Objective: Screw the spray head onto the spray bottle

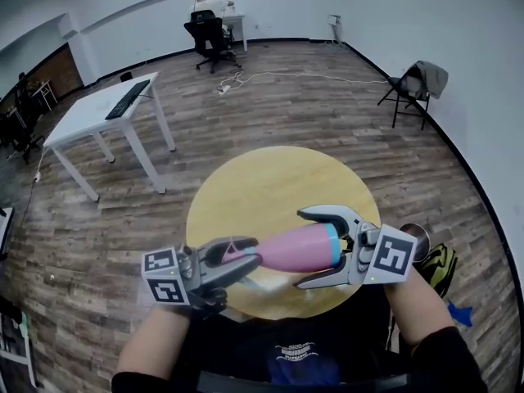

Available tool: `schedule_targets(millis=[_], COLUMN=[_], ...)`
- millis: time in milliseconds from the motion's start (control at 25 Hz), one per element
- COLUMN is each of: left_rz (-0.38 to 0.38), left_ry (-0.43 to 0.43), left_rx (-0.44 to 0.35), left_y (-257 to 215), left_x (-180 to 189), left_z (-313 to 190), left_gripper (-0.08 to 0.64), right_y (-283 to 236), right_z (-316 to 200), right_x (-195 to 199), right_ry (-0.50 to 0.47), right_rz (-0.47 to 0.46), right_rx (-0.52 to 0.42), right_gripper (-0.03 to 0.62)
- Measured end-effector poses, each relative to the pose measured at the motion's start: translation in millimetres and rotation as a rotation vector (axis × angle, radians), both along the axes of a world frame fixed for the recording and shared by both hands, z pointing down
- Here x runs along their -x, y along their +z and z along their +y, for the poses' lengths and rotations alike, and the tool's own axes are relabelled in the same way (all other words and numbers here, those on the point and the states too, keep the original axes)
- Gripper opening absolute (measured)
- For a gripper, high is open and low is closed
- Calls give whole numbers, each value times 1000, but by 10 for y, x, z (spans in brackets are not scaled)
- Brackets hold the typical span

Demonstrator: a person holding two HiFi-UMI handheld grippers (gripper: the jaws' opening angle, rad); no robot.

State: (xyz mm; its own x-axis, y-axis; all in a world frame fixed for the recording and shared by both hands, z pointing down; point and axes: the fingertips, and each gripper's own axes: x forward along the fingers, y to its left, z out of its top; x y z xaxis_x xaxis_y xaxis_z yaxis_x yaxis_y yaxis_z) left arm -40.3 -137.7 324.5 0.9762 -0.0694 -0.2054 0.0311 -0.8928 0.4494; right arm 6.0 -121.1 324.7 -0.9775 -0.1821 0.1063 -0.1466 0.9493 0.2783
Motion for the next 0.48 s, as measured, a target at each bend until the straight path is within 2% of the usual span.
schedule_targets(millis=[80,120,160,240,320,360,400,440,480], left_rz=[-65,-107,-148,-238,-395,-471,-513,-515,-479], left_ry=[-24,-41,-57,-82,-91,-94,-96,-88,-69], left_rx=[-100,-194,-327,-667,-998,-1128,-1197,-1196,-1133], left_y=[5,-9,-44,-114,-18,48,86,93,70], left_x=[-36,-69,-113,-203,-217,-205,-199,-205,-215], left_z=[75,134,212,403,547,576,584,578,558], left_gripper=[179,179,179,179,179,179,179,179,179], right_y=[8,44,90,156,147,137,129,118,98], right_z=[-9,-22,-35,-42,-63,-93,-131,-166,-194], right_x=[-42,-70,-98,-146,-184,-200,-215,-228,-236], right_ry=[-16,-33,-60,-146,-250,-288,-310,-317,-309], right_rz=[-46,-66,-87,-149,-239,-285,-323,-349,-365], right_rx=[108,174,251,456,692,799,885,938,950], right_gripper=[494,494,492,492,493,493,493,492,494])
